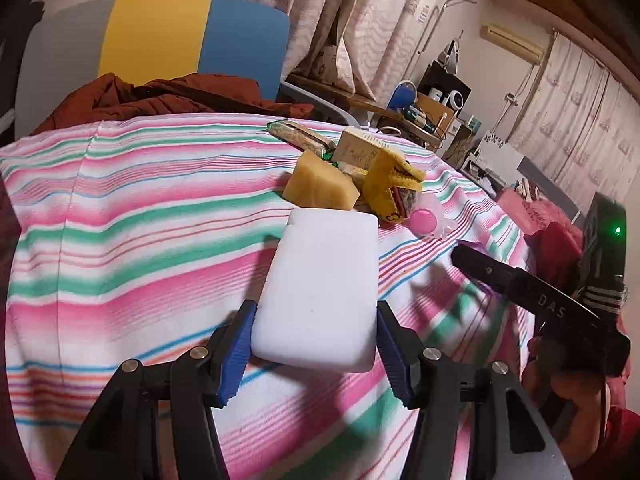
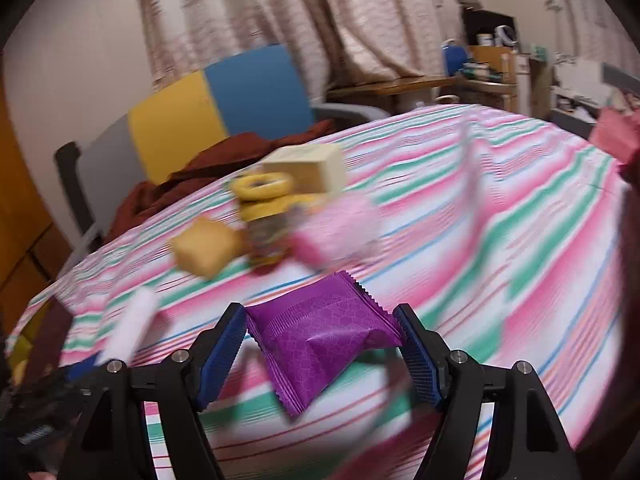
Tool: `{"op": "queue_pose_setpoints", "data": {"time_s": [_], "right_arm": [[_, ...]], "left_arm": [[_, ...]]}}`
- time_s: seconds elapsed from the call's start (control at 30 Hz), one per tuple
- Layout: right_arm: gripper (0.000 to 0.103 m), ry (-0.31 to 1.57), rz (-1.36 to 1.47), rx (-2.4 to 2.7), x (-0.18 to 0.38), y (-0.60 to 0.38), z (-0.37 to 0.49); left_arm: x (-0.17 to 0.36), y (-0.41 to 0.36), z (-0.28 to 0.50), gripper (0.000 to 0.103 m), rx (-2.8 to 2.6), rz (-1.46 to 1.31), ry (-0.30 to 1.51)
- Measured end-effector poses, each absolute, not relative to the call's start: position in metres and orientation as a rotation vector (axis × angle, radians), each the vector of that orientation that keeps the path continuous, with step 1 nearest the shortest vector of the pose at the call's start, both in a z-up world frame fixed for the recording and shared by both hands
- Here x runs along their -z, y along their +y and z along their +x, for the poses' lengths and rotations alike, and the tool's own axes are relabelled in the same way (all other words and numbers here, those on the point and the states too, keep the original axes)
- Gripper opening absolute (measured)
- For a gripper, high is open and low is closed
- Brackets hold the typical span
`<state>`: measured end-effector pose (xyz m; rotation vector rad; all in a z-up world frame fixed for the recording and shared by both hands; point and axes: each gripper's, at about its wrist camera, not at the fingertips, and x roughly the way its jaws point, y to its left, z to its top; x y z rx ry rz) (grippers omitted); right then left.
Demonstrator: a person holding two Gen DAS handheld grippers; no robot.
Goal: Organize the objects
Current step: 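Grasp the white melamine sponge with the left tool, then carry the white sponge and purple packet into the gold tray and release both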
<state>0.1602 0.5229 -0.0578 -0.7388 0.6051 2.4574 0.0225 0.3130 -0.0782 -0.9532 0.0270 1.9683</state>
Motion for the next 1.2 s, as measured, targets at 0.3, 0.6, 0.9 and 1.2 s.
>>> {"op": "queue_pose_setpoints", "data": {"time_s": [0.3, 0.6, 0.9, 1.2], "right_arm": [[0.075, 0.614, -0.801, -2.574, 0.049, 0.468, 0.135], [0.075, 0.657, -0.845, -2.677, 0.036, 0.42, 0.114], [0.076, 0.579, -0.916, -2.922, 0.011, 0.333, 0.062], [0.076, 0.36, -1.038, -3.096, -0.005, 0.253, -0.002]], "left_arm": [[0.06, 0.265, 0.037, 0.059, -1.956, -0.93, -0.091], [0.024, 0.187, 0.03, 0.059, -2.063, -0.867, -0.246], [0.007, 0.094, -0.013, 0.059, -2.27, -0.878, -0.392], [0.012, 0.023, -0.058, 0.059, -2.447, -0.937, -0.5]]}}
